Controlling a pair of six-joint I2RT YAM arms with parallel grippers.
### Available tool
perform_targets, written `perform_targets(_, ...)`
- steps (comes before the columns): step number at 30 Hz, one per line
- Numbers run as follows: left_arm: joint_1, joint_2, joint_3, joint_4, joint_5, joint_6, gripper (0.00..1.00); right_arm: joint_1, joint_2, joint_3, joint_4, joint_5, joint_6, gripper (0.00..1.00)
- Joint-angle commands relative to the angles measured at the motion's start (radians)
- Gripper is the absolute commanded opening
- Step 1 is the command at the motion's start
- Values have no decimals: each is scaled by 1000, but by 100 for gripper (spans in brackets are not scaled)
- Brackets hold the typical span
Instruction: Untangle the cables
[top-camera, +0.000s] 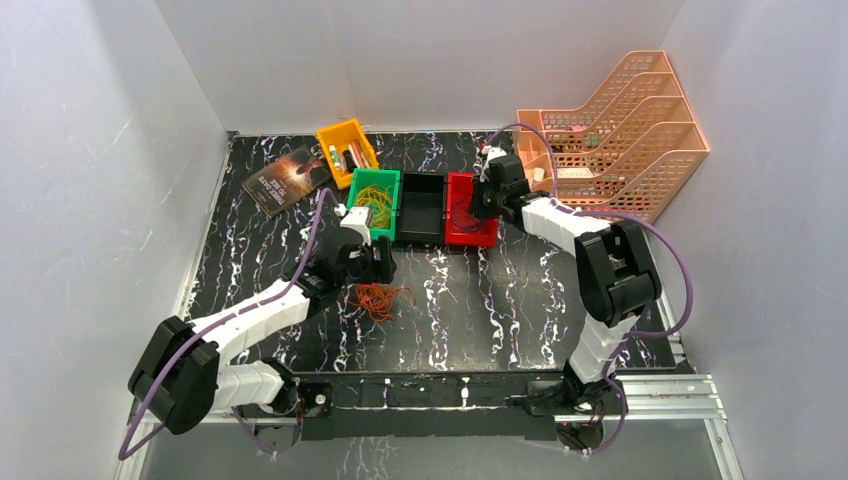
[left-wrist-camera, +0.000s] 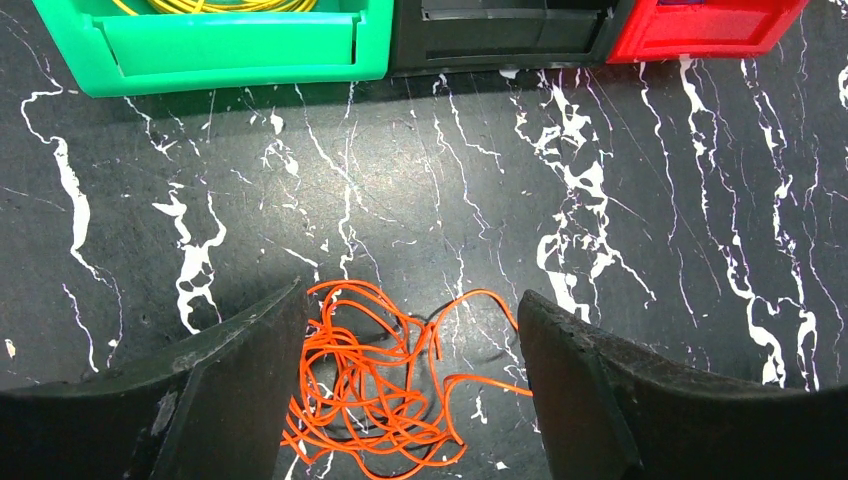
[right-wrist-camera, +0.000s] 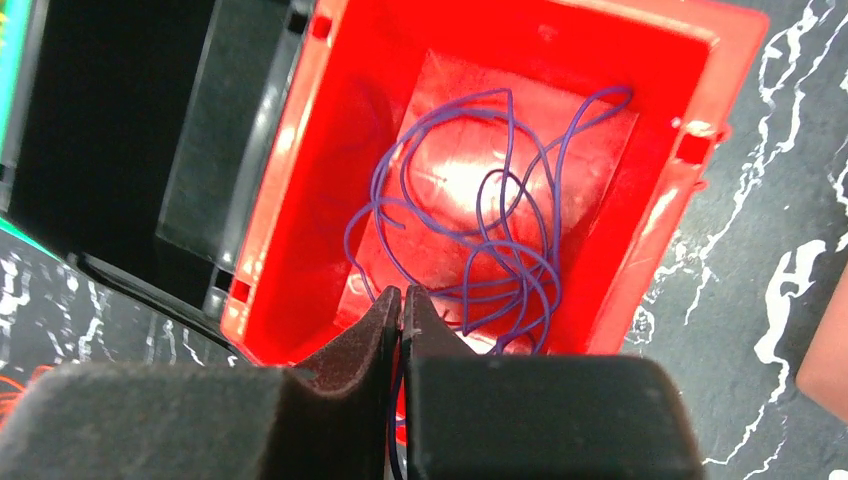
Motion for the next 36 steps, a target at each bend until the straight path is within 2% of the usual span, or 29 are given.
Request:
perform_targets(1, -2, -14, 38, -18, -19, -20, 76, 23, 11, 49, -48, 43, -56, 18)
perform_targets(4, -2, -12, 40, -17, -15, -23, 76, 30, -9, 66, -60, 39, -67, 31)
perform_targets(13, -2, -13, 46, -28, -19, -16, 76, 34, -161, 124, -104, 50, -85, 49)
perform_targets(16, -2, -10, 49, -31, -19, -18, 77, 35, -181, 130, -141, 86, -108, 63)
perform_targets(19, -2, -11, 51, -37, -26, -21, 77, 34, -193, 128, -162, 117, -129, 69)
perform_targets(25, -2, -15, 57, -51, -36, -17, 77, 35, -217, 159, -298, 137, -155, 65)
perform_targets(29, -2, -14, 58, -53, -36, -18, 77, 35, -256, 109, -401, 138, -170, 61)
perform_targets(33, -2, 0, 56, -43, -28, -22, 78, 34, -328, -37, -311, 56, -214, 59)
perform_targets(36, -2, 20, 69, -45, -12, -22, 78, 34, -315, -52, -302, 14, -222, 56)
